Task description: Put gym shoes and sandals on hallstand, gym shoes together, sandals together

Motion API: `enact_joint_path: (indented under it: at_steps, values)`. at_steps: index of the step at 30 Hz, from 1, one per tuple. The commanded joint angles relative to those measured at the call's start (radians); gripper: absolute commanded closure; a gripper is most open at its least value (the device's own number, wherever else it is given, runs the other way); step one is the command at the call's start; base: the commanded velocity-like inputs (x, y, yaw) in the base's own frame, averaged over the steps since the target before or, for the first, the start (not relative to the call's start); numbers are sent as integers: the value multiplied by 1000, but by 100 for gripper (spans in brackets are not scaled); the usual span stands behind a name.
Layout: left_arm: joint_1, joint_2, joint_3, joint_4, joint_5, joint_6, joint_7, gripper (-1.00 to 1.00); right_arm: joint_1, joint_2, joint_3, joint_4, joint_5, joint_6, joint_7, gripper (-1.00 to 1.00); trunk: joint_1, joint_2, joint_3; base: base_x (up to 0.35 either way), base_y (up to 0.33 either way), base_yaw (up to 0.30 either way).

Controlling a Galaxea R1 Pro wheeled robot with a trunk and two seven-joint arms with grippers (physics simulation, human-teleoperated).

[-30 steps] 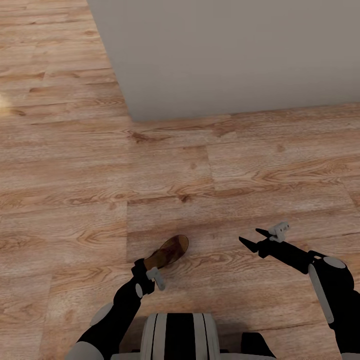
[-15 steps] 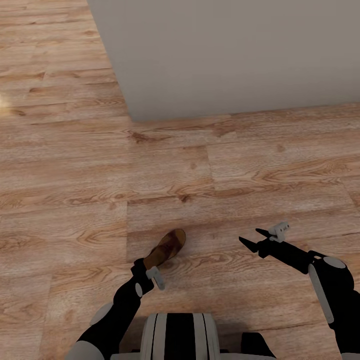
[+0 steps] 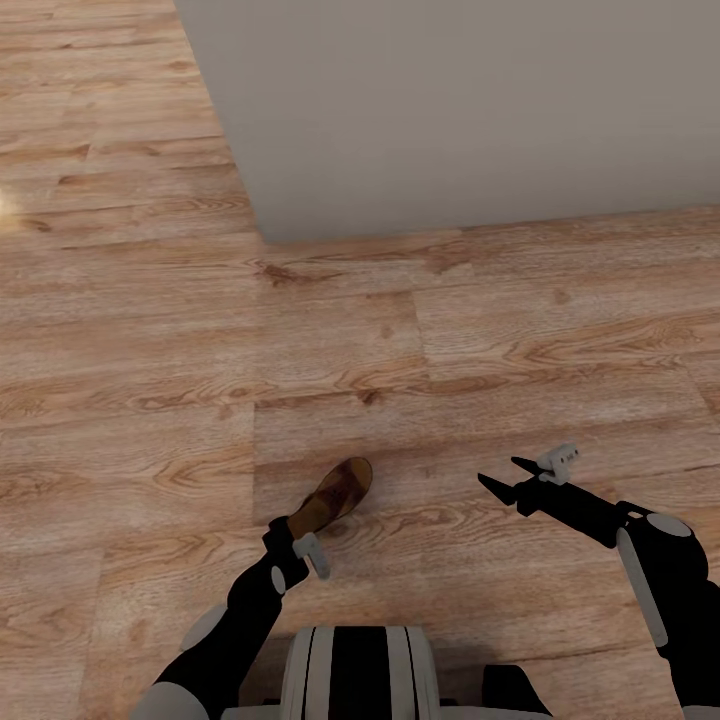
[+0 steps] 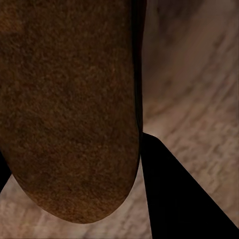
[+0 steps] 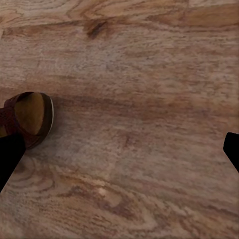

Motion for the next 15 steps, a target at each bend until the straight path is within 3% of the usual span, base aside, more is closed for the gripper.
enact_joint_path:
  at_steps: [1, 15]
  values:
    - [0, 0, -1, -2, -14, 4, -10, 100, 0, 0, -1, 0, -5, 9, 3, -100, 0, 0, -1, 0, 0, 0]
    - [2, 0, -3, -42, -14, 6, -10, 100, 0, 0, -1, 0, -6, 8, 3, -100, -1, 0, 7, 0, 0, 0]
